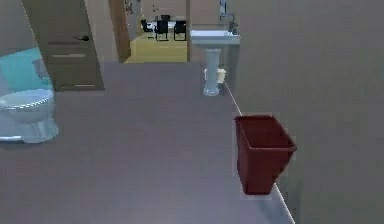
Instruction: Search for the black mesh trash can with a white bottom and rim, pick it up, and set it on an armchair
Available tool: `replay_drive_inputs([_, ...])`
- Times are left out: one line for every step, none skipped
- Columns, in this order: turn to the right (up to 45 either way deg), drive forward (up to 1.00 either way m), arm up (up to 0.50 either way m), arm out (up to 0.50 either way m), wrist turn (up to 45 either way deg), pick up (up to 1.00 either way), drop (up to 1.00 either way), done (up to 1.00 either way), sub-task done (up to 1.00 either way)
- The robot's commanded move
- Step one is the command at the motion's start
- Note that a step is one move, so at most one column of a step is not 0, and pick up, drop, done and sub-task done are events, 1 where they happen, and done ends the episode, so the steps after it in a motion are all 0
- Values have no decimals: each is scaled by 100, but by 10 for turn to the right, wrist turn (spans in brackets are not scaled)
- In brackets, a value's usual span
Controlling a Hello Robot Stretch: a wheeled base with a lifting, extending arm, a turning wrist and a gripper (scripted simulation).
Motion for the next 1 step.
replay_drive_inputs([-90,0,0,0,0,0,0,0,0])
